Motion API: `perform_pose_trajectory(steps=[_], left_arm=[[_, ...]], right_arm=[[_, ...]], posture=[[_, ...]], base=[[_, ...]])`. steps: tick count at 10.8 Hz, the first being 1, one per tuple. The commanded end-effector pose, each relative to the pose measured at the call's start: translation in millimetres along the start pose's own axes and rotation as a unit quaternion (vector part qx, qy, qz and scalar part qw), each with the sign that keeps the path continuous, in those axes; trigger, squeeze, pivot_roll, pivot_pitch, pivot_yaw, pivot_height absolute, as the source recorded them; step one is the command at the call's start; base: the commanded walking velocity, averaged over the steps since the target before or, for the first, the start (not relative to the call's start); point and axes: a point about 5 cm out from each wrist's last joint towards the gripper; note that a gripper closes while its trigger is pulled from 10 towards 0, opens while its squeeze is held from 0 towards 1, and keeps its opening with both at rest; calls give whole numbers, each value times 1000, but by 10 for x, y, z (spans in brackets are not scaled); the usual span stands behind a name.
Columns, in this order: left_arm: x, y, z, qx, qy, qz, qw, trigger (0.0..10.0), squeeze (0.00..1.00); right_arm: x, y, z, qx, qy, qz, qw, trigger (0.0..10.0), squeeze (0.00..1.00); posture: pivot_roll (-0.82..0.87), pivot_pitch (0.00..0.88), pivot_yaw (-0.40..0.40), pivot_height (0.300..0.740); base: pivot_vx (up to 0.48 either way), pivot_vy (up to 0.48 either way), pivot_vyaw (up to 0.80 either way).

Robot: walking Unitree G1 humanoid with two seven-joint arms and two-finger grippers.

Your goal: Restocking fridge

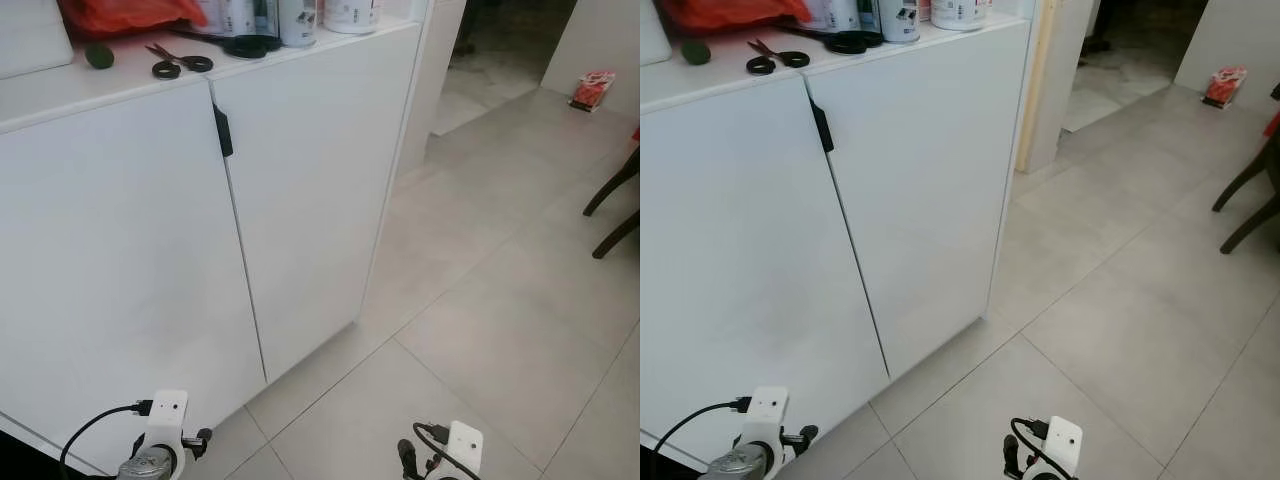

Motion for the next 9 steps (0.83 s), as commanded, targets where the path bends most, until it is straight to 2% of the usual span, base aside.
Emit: perform_pose_trajectory(steps=[1, 7, 9], left_arm=[[3, -9, 46, -5, 2, -5, 1000, 10000, 0], [-6, -9, 53, -7, 4, -9, 1000, 10000, 0], [-13, -6, 45, -7, 3, -9, 1000, 10000, 0]], right_arm=[[25, -5, 24, 1, -2, -1, 1000, 10000, 0], [22, -7, 20, 14, 9, -8, 1000, 10000, 0], [15, -5, 14, 17, 10, -7, 1000, 10000, 0]], posture=[[131, 0, -54, 740], [118, 0, -50, 740], [117, 0, -44, 740]], base=[[0, 0, 0], [0, 0, 0], [0, 0, 800]])
Point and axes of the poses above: a point about 5 cm out from each wrist's last joint towards the gripper, its own y axis pointing back from the gripper into the wrist, its own x axis along the axis of the wrist's last joint, z = x × y, and after that the axes turned 6 degrees about y, right-handed
